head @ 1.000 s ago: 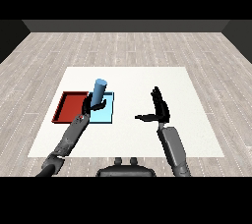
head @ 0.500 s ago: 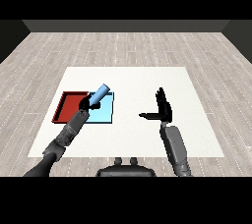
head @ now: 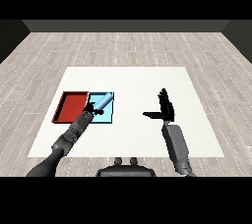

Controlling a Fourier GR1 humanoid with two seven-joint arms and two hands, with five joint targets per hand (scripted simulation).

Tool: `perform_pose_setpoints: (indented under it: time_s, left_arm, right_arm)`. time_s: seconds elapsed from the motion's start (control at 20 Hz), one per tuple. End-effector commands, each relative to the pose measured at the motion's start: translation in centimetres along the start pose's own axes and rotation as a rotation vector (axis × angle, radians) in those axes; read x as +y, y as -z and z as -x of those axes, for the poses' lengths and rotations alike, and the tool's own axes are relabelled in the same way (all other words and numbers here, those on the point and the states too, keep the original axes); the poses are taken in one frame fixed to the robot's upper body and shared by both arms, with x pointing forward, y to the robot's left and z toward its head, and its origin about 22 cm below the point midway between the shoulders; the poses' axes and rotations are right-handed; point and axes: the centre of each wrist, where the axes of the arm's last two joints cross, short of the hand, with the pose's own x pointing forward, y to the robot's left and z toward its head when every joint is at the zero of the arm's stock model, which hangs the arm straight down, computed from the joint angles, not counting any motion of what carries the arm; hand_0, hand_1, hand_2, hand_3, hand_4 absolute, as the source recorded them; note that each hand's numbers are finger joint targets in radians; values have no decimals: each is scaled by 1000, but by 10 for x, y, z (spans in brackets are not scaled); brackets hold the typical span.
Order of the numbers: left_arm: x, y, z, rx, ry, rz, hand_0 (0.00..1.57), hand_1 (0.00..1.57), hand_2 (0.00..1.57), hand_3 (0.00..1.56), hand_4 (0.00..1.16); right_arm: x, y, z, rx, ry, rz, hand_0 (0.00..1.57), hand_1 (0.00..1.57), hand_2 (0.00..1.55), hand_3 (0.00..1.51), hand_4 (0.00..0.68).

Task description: Pick the blue can and put it in the blue box

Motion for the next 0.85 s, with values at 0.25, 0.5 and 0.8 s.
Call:
perform_pose_setpoints:
  time_s: [0.25,0.5,0.8]
  left_arm:
    - [-13,-3,-3,73,-27,13,0,0,0,0,0]
    - [17,2,-11,-104,-253,-329,0,0,0,0,0]
    - [26,-19,-54,-585,-546,-432,0,0,0,0,0]
  right_arm:
    - [-17,3,4,-20,18,31,0,0,0,0,0]
    - [-6,1,0,-31,-31,14,0,0,0,0,0]
    - [-15,-3,2,-31,-95,-48,0,0,0,0,0]
